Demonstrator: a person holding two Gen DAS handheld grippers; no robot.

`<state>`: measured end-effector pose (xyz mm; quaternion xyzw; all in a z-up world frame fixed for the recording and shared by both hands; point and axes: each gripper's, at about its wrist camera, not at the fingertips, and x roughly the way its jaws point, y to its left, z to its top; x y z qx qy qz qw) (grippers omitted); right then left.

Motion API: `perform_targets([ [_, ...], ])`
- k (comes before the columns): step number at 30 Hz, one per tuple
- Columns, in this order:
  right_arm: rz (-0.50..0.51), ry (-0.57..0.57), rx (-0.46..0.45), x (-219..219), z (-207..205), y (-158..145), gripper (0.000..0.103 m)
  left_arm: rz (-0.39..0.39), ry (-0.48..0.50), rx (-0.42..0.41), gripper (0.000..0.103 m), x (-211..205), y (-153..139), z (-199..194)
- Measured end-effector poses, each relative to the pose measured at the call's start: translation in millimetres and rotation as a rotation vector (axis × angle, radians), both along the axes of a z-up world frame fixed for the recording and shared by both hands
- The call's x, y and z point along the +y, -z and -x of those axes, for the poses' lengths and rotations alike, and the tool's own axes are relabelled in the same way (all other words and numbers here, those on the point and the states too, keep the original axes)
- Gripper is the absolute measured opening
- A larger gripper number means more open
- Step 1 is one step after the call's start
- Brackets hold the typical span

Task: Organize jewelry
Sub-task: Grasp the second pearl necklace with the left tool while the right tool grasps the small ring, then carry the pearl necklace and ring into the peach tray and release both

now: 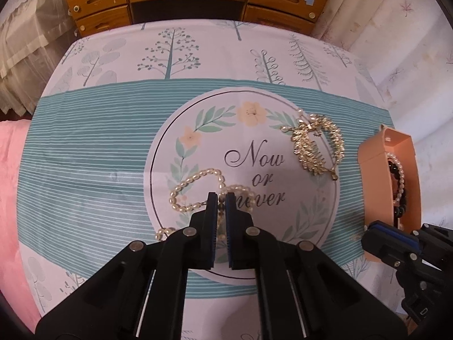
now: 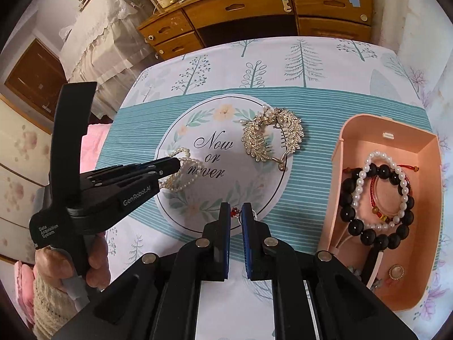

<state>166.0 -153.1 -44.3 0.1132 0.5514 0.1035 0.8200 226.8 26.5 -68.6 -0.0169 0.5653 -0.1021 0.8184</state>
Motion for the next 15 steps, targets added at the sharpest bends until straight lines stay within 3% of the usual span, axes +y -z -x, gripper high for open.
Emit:
perform_targets([
  [6, -0.017, 0.003, -0.033, -6, 13, -17, 0.008, 0.040, 0.027, -0.064, 0.003, -7, -37, 18],
  [15, -0.025, 0.034, -0.117, -34, 44, -60, 0.008, 0.091, 0.105, -0.218, 0.003, -42, -130, 56],
])
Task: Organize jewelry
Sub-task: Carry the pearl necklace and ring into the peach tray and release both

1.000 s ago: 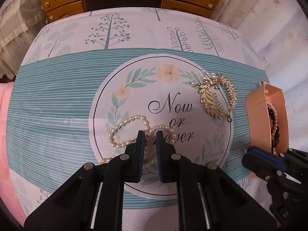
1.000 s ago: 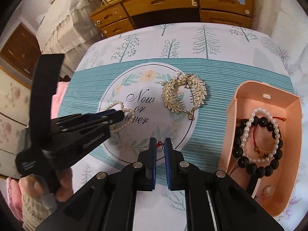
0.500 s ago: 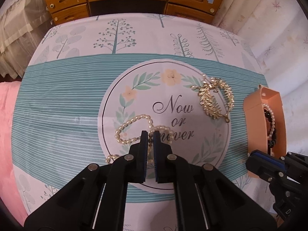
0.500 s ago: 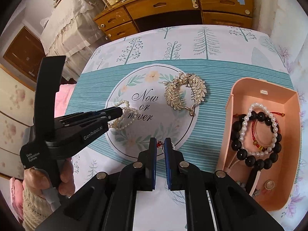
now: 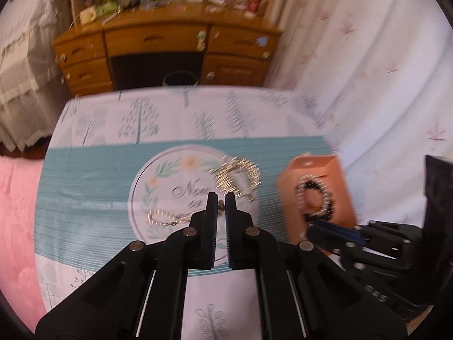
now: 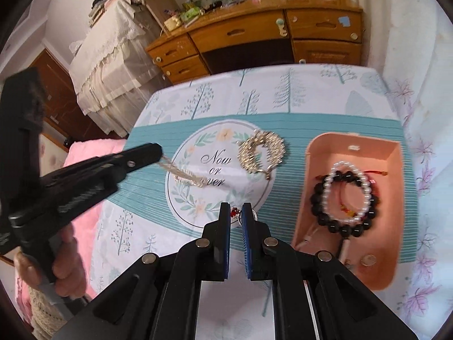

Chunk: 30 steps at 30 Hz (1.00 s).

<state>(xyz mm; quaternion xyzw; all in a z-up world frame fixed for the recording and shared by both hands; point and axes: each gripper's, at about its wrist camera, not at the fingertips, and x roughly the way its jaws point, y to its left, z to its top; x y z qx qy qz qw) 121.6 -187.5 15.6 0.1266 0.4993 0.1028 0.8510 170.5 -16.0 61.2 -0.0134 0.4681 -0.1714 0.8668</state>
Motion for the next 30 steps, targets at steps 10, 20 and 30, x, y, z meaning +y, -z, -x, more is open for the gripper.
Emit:
perform_targets([
  [10, 0.019, 0.126, -0.069, -81, 41, -42, 0.008, 0.046, 0.121, -0.171, 0.003, -72, -101, 39],
  [20, -0.001, 0.225, -0.035, -154, 71, -22, 0.008, 0.058, 0.238, -0.164, 0.003, -150, -110, 60],
  [30, -0.005, 0.198, -0.024, -157, 92, -5, 0.008, 0.030, 0.249, -0.051, 0.003, -170, -46, 53],
])
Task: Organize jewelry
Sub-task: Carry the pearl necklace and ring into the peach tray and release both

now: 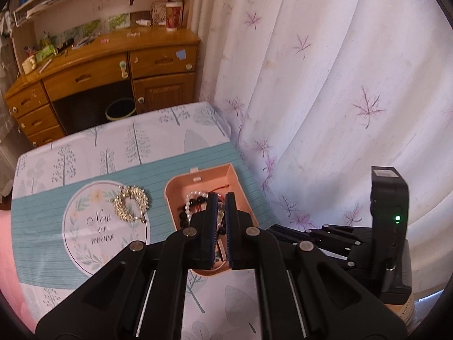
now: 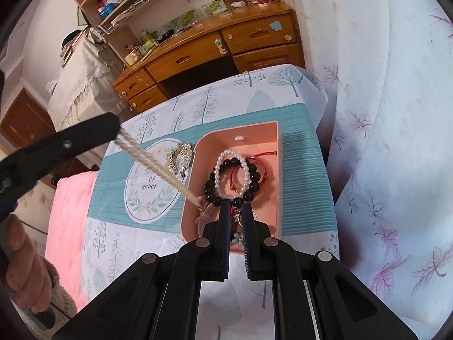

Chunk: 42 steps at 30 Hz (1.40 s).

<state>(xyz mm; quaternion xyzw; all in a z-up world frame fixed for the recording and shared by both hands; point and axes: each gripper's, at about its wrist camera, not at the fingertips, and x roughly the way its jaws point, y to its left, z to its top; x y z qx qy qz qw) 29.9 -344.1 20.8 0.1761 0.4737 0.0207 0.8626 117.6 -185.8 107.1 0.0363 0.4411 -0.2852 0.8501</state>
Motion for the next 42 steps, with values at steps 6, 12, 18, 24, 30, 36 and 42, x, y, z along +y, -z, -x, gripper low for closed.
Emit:
perform_targets([
  [6, -0.004, -0.026, 0.020, 14, -4, 11, 0.008, -0.016, 0.002, 0.028, 0.003, 7, 19, -3],
  [12, 0.002, -0.027, 0.071, 21, -14, 35, 0.008, -0.065, 0.010, 0.072, 0.003, 6, 50, -5],
  [18, 0.004, 0.001, 0.122, 20, -27, 57, 0.008, -0.153, 0.010, 0.067, 0.004, 3, 81, -5],
  [24, -0.013, 0.015, 0.136, 19, -33, 65, 0.011, -0.170, 0.021, 0.104, 0.005, 9, 98, -4],
  [30, -0.012, 0.015, 0.132, 24, -36, 63, 0.018, -0.169, 0.011, 0.136, 0.026, 19, 108, -4],
  [36, -0.005, 0.010, 0.134, 29, -37, 61, 0.018, -0.145, -0.028, 0.114, 0.051, 39, 102, -3],
  [42, 0.009, -0.011, 0.129, 41, -37, 52, 0.018, -0.136, -0.071, 0.110, 0.051, 69, 93, -6],
])
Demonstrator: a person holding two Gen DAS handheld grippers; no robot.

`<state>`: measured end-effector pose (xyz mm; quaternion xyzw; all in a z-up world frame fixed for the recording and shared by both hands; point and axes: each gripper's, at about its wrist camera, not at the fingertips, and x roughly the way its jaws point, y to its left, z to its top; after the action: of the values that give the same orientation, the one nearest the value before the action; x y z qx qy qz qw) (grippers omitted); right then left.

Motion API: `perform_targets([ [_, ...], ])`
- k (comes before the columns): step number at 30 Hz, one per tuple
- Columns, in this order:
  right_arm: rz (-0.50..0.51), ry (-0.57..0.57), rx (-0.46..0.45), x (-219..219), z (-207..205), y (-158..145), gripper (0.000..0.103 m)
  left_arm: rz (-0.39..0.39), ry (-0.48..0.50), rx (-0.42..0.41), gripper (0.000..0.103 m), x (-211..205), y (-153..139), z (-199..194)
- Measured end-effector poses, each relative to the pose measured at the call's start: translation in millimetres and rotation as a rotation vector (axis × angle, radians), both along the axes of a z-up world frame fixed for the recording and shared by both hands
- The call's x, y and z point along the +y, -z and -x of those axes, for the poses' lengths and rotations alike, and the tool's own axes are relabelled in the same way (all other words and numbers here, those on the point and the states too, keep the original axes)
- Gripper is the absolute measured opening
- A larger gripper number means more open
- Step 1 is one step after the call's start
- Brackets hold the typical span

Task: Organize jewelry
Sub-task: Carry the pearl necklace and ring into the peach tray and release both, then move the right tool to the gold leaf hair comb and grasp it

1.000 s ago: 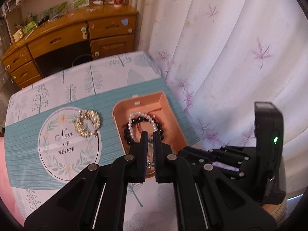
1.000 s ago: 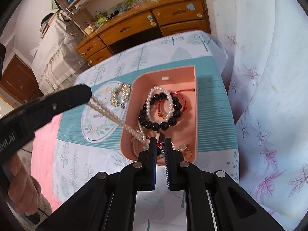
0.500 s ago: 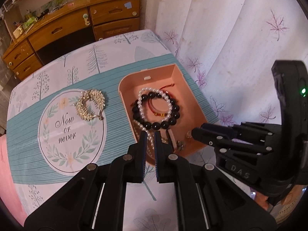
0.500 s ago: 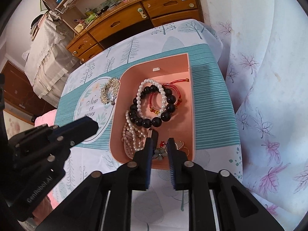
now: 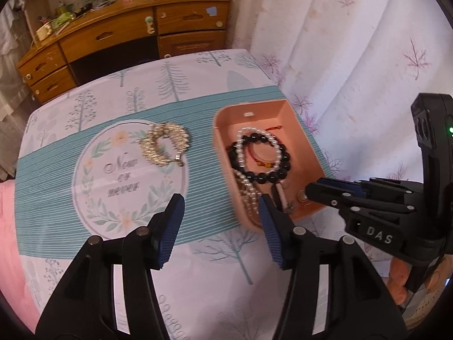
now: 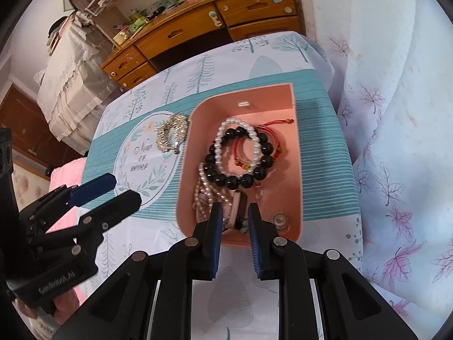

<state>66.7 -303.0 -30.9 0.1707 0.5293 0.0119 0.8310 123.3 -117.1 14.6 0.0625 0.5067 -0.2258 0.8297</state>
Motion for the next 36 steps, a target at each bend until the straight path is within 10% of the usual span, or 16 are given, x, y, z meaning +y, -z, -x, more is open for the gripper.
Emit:
perform_targets([
  [22, 0.174, -0.147, -0.074, 92, -85, -119, 0.039, -0.086, -0.232, -0.126, 0.051, 134, -92, -48],
  [36, 0.214, -0.271, 0.162, 140, -204, 8, 0.048, -0.046, -0.309, 0.046, 0.052, 168, 10, -103],
])
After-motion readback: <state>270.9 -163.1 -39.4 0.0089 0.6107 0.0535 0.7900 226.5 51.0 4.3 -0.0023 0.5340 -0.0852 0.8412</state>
